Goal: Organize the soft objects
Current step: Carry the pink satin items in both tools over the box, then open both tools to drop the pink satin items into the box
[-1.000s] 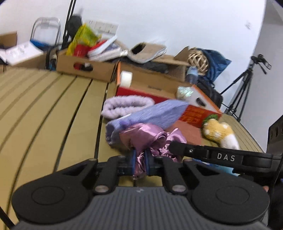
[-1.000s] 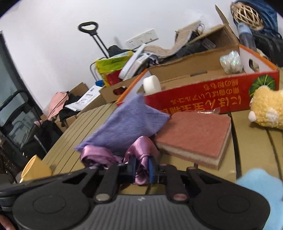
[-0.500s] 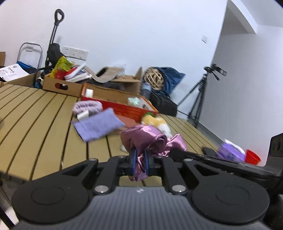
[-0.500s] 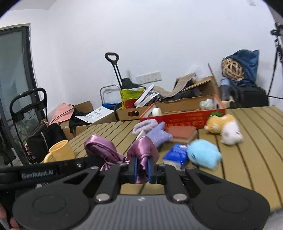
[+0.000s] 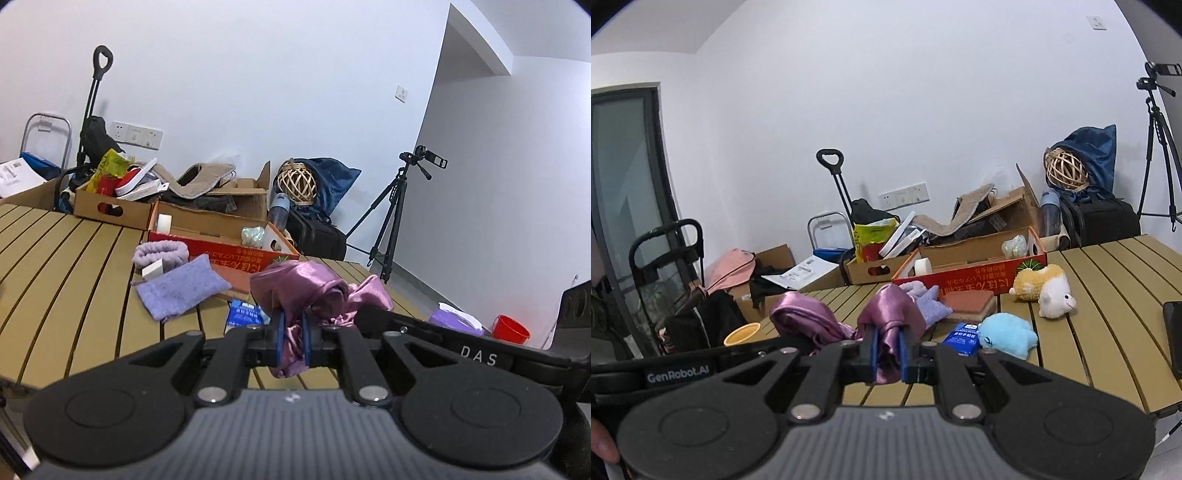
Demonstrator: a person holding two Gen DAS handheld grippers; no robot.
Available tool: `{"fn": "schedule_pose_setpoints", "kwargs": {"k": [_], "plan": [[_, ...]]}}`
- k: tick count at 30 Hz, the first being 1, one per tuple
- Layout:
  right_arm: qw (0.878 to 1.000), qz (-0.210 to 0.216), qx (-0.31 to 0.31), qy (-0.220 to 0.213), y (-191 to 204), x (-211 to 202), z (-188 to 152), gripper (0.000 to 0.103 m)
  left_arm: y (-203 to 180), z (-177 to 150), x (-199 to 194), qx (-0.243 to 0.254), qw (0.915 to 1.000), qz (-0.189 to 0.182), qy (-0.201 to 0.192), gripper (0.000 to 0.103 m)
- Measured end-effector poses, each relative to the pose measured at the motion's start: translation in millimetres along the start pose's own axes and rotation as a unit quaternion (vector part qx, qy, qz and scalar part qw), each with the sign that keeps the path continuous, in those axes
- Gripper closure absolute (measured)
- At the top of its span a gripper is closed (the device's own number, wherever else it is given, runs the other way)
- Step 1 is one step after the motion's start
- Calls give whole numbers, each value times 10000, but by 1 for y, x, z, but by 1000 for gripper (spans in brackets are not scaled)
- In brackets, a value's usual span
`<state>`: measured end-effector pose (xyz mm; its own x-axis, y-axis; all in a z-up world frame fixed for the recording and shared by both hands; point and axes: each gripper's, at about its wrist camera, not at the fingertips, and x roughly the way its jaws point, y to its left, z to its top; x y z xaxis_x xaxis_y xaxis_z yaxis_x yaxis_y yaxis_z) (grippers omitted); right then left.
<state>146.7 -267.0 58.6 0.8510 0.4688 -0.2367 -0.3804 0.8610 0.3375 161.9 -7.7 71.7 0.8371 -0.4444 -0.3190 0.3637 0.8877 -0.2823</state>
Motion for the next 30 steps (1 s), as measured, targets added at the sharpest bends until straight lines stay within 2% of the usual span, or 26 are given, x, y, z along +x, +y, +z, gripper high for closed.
{"fn": "schedule_pose_setpoints", "kwargs": {"k": [5, 8, 13, 17, 20, 24, 28, 29, 30], "plan": [[9997, 109, 117, -161, -13, 37, 38, 92, 18, 42, 33, 102, 9994, -153, -282, 92], [9996, 174, 132, -192, -21, 76, 73, 92, 42, 75, 69, -61, 9988, -318, -360, 92], [9996, 243, -73, -157, -33, 168, 132, 92, 91, 141, 142, -244, 9987, -299, -322, 92], [9993, 181, 125, 286, -56, 267, 161, 92, 140, 175, 223, -560, 9984, -25, 70, 92], [9972, 71, 295, 687, -76, 334, 160, 92, 171, 180, 285, -550, 9964, 354, 545, 92], [9898, -199, 557, 1297, -103, 410, 137, 92, 198, 161, 348, -298, 9897, 854, 1113, 92], [9774, -342, 828, 1915, -123, 453, 113, 92, 209, 138, 374, -28, 9801, 1192, 1585, 89], [9740, -347, 882, 2058, -126, 459, 109, 91, 209, 134, 374, 54, 9795, 1232, 1595, 85], [9713, -311, 908, 2177, -128, 464, 105, 86, 210, 129, 374, 129, 9798, 1233, 1570, 77]]}}
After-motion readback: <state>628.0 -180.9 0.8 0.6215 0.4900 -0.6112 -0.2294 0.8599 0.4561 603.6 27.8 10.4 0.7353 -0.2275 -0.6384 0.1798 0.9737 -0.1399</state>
